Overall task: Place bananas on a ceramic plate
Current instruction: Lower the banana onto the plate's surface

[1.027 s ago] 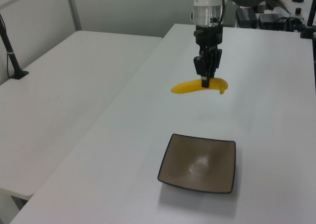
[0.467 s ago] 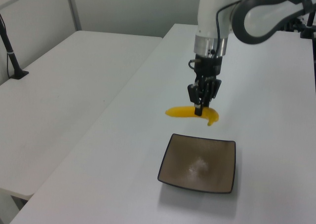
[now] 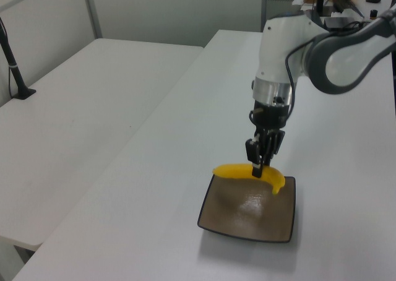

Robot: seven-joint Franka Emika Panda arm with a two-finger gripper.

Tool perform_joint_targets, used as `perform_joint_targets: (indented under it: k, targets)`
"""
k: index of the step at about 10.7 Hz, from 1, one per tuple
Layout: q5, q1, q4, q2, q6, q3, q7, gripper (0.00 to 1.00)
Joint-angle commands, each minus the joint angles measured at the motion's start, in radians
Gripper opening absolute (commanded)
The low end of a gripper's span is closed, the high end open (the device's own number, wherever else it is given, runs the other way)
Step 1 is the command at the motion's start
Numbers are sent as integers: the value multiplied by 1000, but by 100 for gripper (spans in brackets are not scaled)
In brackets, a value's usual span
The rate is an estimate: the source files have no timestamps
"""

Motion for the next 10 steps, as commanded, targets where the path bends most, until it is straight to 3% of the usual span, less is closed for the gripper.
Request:
perform_joint_targets:
  k: [1,3,6,10]
  targets:
    - [-88,3,-110,-34,112,33,81,0]
    - [-153,3,-122,-21,138,40,142,0]
    - [-155,3,-119,1,161,40,143,1]
    - [-158,3,-118,9,160,40,143,15]
